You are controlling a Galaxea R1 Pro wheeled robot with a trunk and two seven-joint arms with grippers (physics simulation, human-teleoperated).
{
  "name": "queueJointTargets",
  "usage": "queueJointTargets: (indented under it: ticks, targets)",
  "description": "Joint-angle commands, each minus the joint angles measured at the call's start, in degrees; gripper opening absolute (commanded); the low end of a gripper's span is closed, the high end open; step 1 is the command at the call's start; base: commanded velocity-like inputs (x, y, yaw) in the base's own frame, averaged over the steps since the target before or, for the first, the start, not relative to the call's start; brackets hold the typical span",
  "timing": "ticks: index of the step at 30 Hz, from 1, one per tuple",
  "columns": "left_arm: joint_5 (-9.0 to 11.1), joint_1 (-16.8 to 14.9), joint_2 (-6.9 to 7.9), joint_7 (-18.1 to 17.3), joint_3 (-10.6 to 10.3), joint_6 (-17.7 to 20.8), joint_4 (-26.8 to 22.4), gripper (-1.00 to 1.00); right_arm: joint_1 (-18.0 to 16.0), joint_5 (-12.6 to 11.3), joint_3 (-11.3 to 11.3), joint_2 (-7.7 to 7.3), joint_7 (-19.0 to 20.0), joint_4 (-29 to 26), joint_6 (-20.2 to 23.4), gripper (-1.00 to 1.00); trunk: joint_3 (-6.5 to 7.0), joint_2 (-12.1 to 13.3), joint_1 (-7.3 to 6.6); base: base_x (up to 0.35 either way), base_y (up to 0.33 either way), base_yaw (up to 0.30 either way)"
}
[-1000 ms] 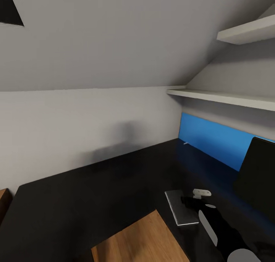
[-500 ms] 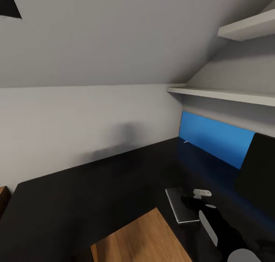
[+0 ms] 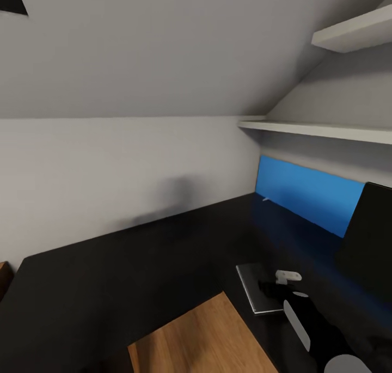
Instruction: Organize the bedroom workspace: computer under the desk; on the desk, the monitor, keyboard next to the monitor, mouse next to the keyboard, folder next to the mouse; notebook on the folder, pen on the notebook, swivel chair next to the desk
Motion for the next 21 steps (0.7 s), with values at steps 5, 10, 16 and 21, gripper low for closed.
queueJointTargets:
  ticks: [5, 10, 16, 21]
  targets:
    - [0.5, 0.0, 0.00, -0.2, -0.1, -0.2, 0.1, 1.00, 0.0, -0.6, 0.4, -0.05, -0.4, 0.7, 0.2, 1.00, -0.97, -2.1, 1.10, 0.000, 0.000, 0.000]
    - [0.5, 0.0, -0.01, -0.2, -0.1, -0.2, 0.1, 1.00, 0.0, -0.6, 0.4, -0.05, -0.4, 0.9, 0.2, 1.00, -1.87, -4.1, 2.20, 0.000, 0.000, 0.000]
    - [0.5, 0.0, 0.00, -0.2, -0.1, -0.2, 0.1, 1.00, 0.0, -0.6, 0.4, -0.04, -0.4, 1.0, 0.2, 1.00, -1.87, -4.1, 2.20, 0.000, 0.000, 0.000]
    - [0.5, 0.0, 0.05, -0.2, 0.0, -0.2, 0.1, 1.00, -0.1, -0.6, 0.4, -0.04, -0.4, 1.0, 0.2, 1.00, -1.87, -4.1, 2.20, 0.000, 0.000, 0.000]
